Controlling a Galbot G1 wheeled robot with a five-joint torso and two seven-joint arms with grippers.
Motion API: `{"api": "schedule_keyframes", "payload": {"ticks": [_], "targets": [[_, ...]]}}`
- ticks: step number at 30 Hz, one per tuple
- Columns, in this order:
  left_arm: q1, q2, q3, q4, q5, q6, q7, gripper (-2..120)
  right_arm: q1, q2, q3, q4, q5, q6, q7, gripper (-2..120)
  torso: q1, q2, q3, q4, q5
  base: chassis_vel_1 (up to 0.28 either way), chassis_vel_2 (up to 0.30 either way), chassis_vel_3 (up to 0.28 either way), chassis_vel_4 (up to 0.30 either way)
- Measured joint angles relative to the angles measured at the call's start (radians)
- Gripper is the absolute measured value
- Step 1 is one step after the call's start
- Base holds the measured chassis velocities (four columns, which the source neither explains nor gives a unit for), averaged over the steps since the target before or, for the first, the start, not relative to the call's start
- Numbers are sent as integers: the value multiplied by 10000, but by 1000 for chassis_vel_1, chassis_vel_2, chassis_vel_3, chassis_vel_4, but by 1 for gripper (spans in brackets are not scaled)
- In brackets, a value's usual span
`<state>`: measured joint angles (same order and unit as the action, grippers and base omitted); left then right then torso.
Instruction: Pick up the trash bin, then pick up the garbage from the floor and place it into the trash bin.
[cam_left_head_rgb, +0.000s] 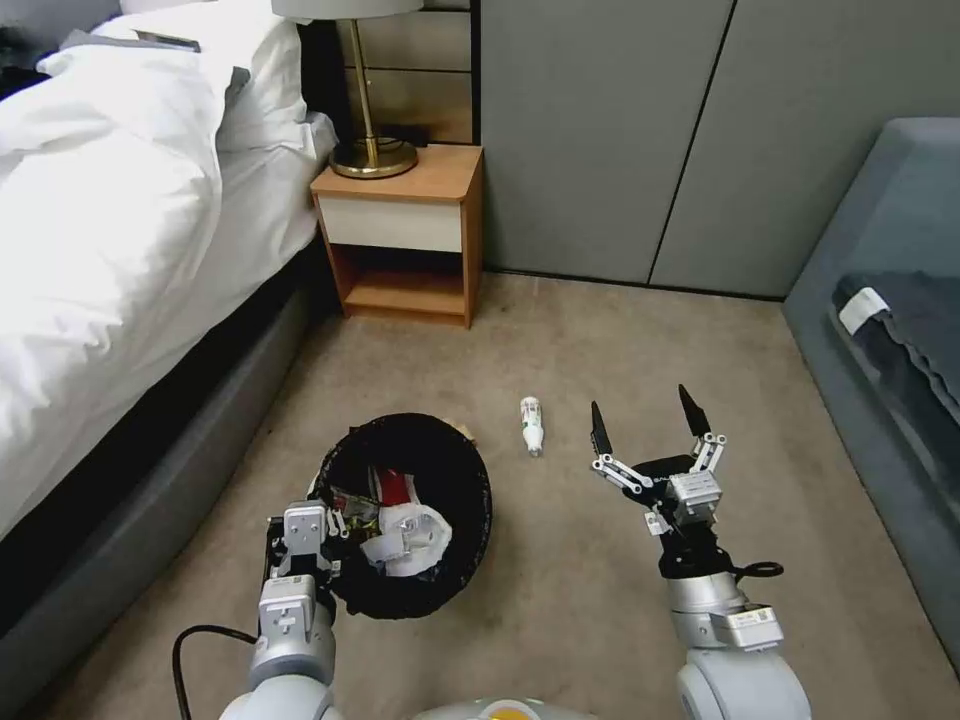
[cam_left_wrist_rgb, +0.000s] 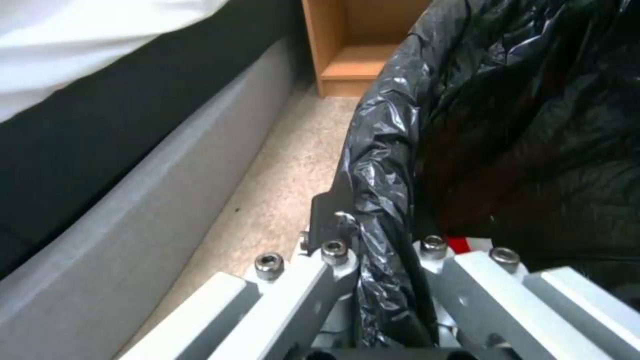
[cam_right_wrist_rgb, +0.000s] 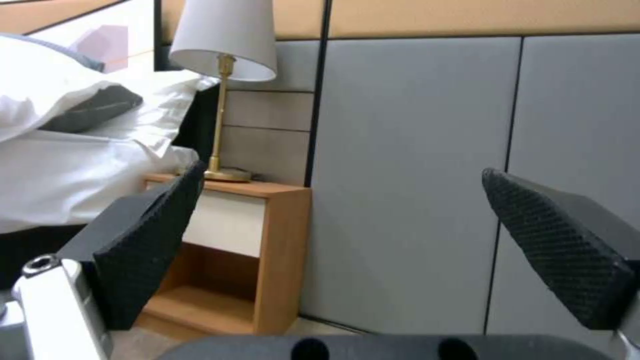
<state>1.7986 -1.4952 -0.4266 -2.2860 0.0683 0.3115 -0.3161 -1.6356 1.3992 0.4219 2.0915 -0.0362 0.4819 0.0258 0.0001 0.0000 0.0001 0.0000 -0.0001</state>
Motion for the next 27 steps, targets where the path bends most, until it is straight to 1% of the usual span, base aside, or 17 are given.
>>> {"api": "schedule_keyframes", "payload": {"ticks": [9,15,20,27], "targets": [[29,-30,18,-17,33,-7,-21,1,-32,0,61,-8,-54,78,-30,100,-1,0,-1,0,0,-183,177,177,-184],[18,-37,15,-20,40,-20,-25,1,44,-1,151,-113,-35,437,-380,100,1,0,1,1,2,-138,152,165,-134],[-18,-66,52,-38,59,-18,-28,1,75,21,149,-176,-30,606,-609,100,0,0,-1,-1,0,-11,18,3,-11],[-31,-41,20,-34,24,-19,-29,1,333,-40,211,-274,-16,627,-678,100,0,0,-2,0,1,9,-12,-15,6]]}}
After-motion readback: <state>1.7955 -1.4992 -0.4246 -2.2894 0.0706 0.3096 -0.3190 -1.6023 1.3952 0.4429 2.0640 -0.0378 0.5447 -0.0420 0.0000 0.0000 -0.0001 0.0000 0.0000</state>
